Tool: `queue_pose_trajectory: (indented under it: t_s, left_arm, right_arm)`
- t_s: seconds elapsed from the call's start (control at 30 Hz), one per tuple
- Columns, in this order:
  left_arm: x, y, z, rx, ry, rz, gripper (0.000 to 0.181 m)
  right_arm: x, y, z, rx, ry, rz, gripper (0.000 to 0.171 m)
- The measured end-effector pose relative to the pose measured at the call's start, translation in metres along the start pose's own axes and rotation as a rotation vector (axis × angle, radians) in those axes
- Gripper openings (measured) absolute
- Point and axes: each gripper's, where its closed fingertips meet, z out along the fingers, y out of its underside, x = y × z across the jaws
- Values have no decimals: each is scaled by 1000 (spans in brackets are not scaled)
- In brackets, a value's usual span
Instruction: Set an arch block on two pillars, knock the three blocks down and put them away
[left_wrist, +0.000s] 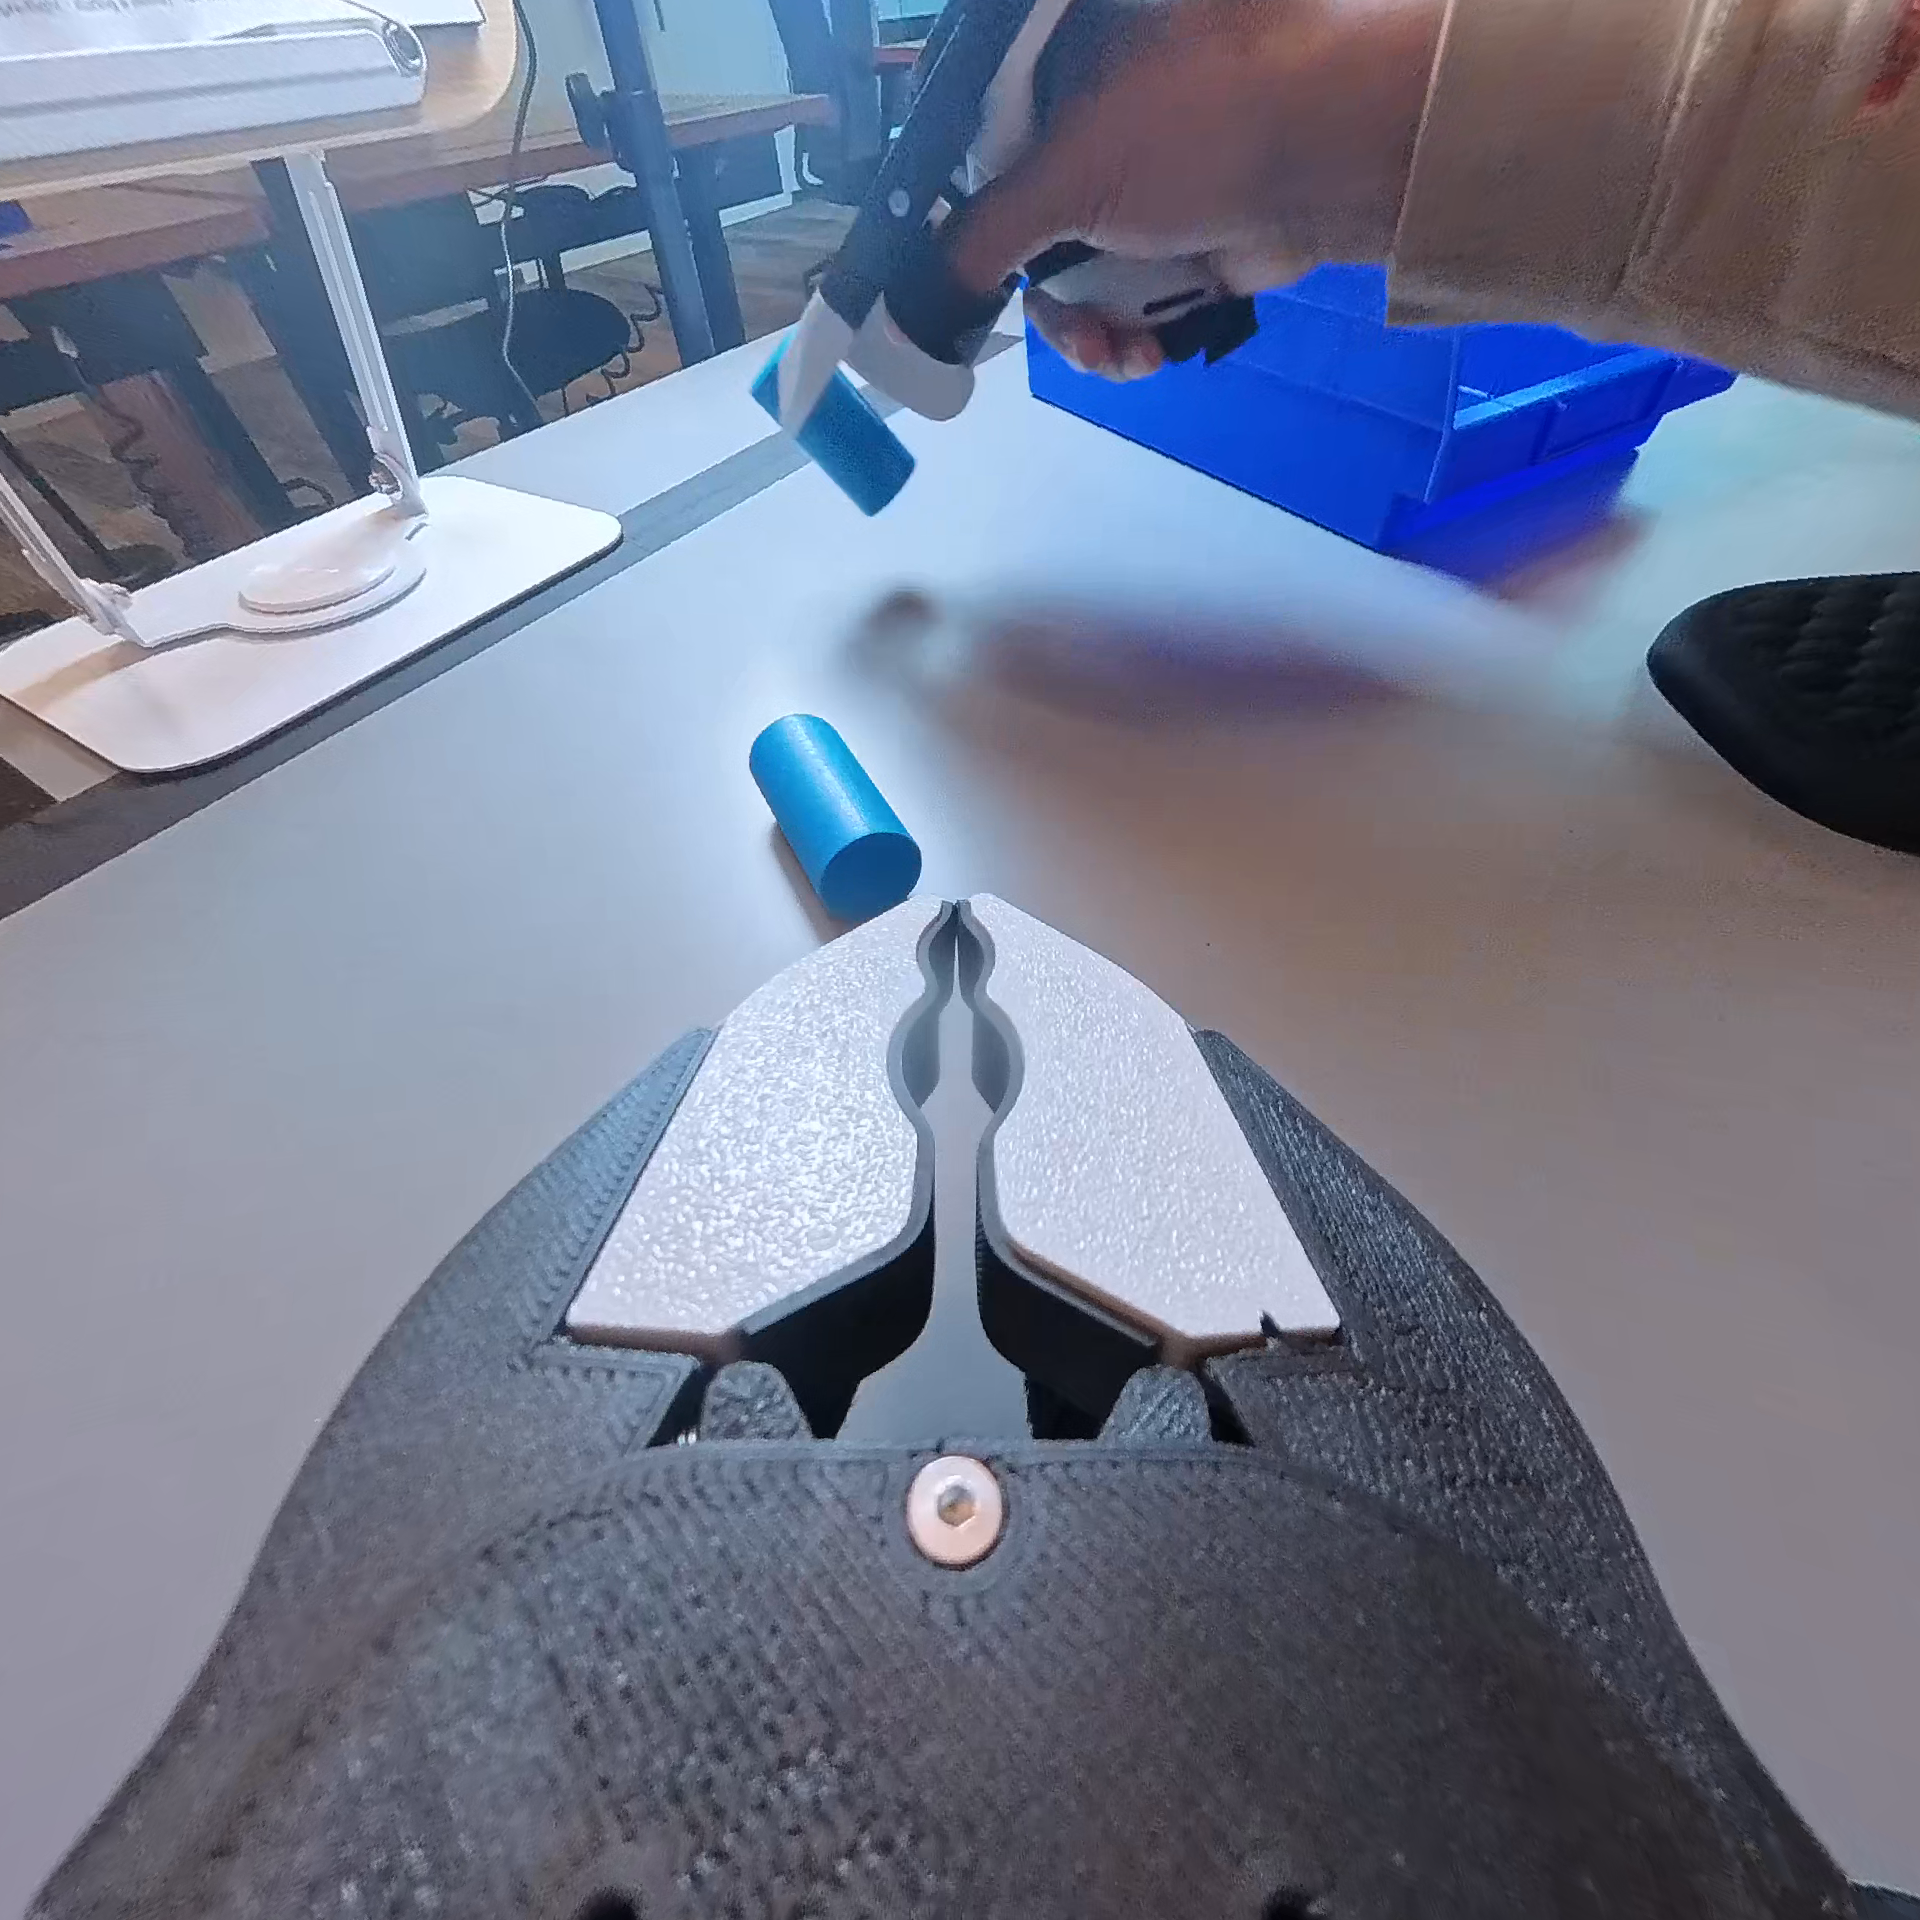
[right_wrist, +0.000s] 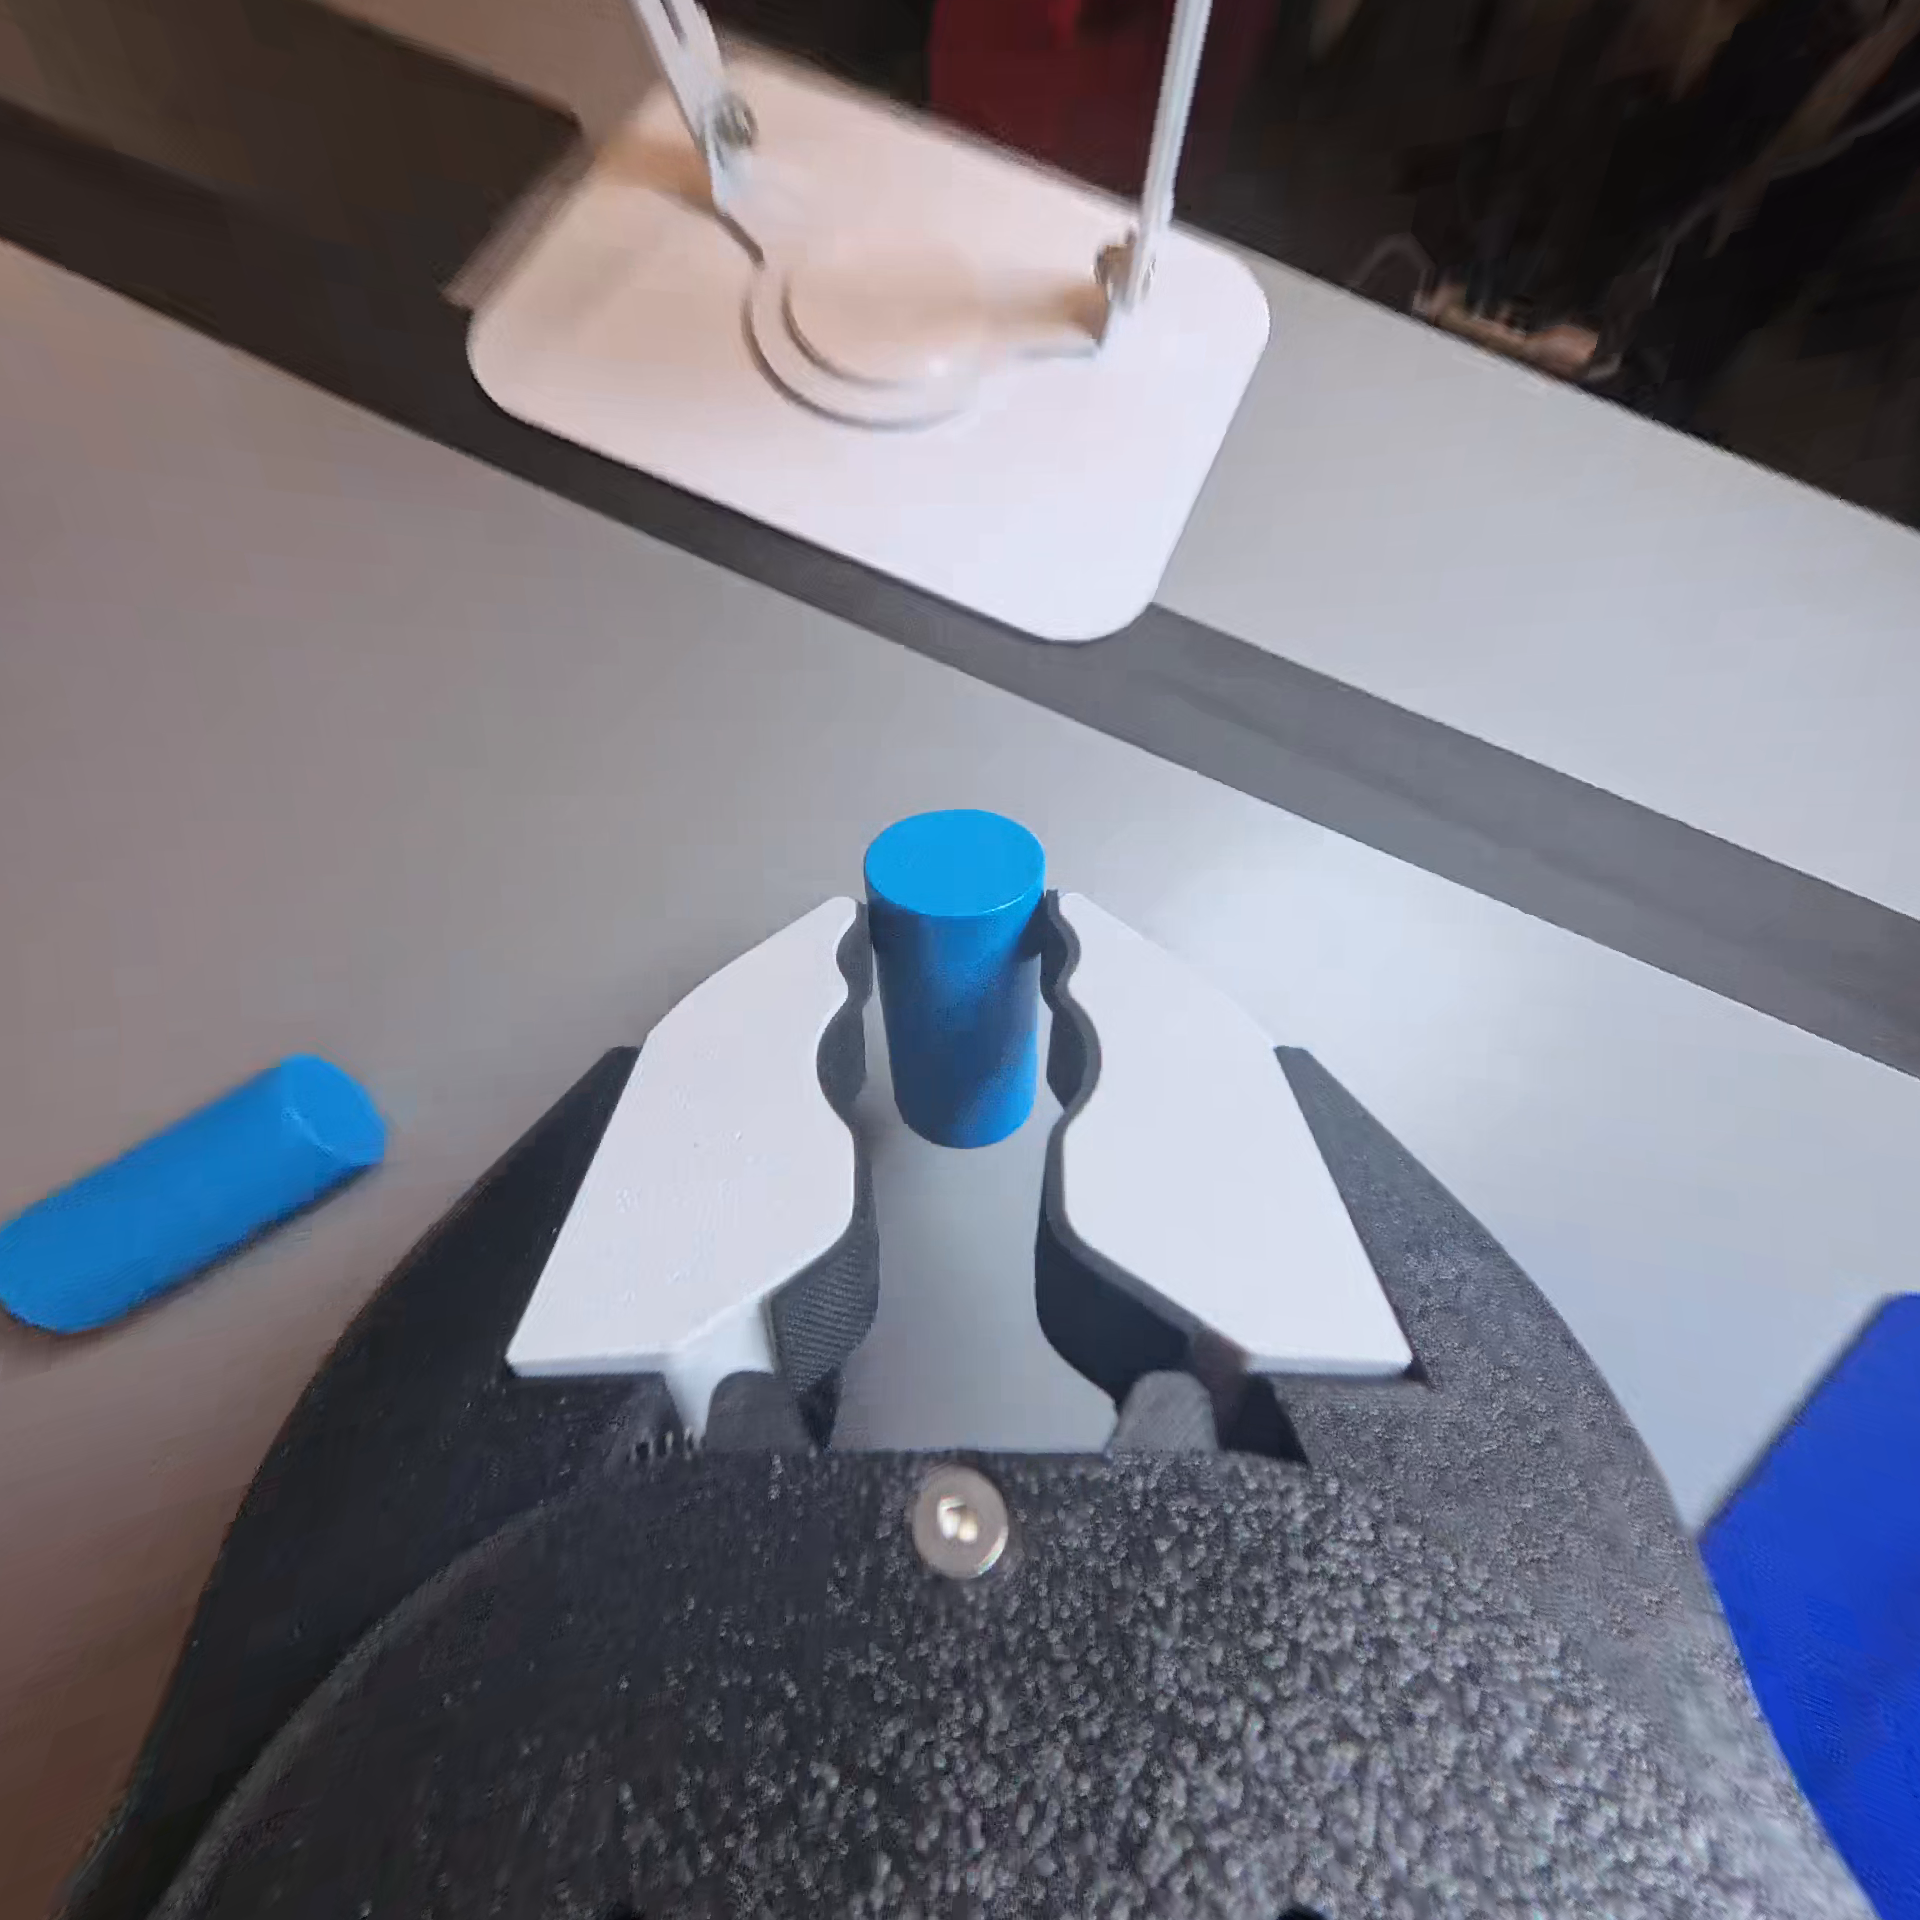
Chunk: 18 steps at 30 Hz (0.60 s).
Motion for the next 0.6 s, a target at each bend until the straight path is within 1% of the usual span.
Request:
queue_pose_trajectory:
  t_s: [0.07, 0.13, 0.27, 0.37, 0.43, 0.47, 0.53, 0.6]
  left_arm:
    - [0, 0, 0, -1, 0, 1, 0]
    - [0, 0, 0, -1, -2, 4, 0]
    - [1, -1, 0, 3, 0, 10, 0]
    - [2, 1, 1, -6, 4, 14, 0]
    - [1, 1, 0, -7, 0, 21, 0]
    - [1, 1, 0, -5, -2, 24, 0]
    - [1, 1, 0, -4, -1, 22, 0]
    - [0, 3, 1, -7, 2, 9, 0]
  right_arm:
    - [-18, -7, -6, 158, -12, 30, 31]
    - [-29, -1, -11, 256, 8, 16, 31]
    - [-42, 25, -17, 318, 46, -31, 31]
    - [-49, 41, -30, 338, 26, -29, 32]
    - [-60, 36, -58, 431, -4, -42, 31]
    - [-64, 29, -79, 504, -5, -64, 31]
    - [-63, 12, -131, 652, 35, -101, 31]
    - [-42, -3, -185, 785, 109, -93, 31]
